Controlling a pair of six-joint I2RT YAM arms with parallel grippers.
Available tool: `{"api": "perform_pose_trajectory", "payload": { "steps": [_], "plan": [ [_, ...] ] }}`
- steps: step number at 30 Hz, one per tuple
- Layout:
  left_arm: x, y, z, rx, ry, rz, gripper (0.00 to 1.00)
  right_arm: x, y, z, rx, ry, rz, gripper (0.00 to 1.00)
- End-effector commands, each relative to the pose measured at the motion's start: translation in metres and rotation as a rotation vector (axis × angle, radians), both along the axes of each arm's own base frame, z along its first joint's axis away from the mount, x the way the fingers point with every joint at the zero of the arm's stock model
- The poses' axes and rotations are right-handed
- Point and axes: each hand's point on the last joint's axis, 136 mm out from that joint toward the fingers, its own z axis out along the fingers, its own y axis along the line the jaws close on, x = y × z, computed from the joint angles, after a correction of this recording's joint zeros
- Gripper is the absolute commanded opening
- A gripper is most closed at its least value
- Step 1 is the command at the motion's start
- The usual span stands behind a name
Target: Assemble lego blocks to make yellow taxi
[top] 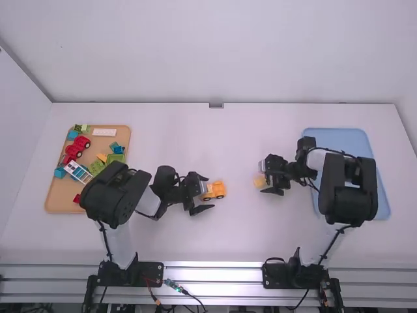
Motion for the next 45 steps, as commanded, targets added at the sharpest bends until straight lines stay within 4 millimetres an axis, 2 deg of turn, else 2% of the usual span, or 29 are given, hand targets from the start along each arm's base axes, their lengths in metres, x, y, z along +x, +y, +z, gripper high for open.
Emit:
{"api": "perform_pose_trajectory", "payload": {
  "steps": [1, 7, 11, 13, 19, 24, 31, 40, 45],
  "plan": [
    [-0.007, 0.003, -0.004, -0.008, 0.027, 0.007, 0.99, 0.013, -0.01, 0.0, 0.001, -0.06, 0.101, 0.99],
    [-0.013, 0.002, 0.007, -0.048, -0.014, 0.017, 0.99, 0.014, -0.019, -0.005, 0.003, 0.046, 0.158, 0.99],
    [-0.009, 0.006, 0.01, -0.068, 0.005, 0.081, 0.99, 0.011, -0.012, -0.009, 0.013, 0.076, 0.174, 0.99],
    [0.001, 0.009, 0.005, -0.062, 0.07, 0.143, 0.99, 0.006, -0.005, -0.009, 0.029, 0.092, 0.187, 0.99],
    [0.009, -0.009, -0.004, -0.008, 0.174, -0.005, 0.99, -0.001, -0.003, -0.019, 0.044, 0.083, 0.179, 0.97],
    [0.018, -0.009, -0.005, 0.012, 0.206, 0.004, 0.99, -0.006, 0.001, -0.025, 0.056, 0.079, 0.176, 0.94],
    [0.008, -0.011, -0.013, 0.055, 0.127, 0.013, 0.99, -0.008, 0.004, -0.023, 0.085, 0.083, 0.166, 0.89],
    [-0.006, -0.008, -0.01, 0.029, 0.054, 0.004, 0.99, -0.002, 0.006, -0.023, 0.089, 0.118, 0.108, 0.84],
    [-0.006, -0.009, -0.01, 0.038, 0.036, -0.026, 1.0, -0.004, 0.007, -0.025, 0.072, 0.126, 0.119, 0.75]
  ]
}}
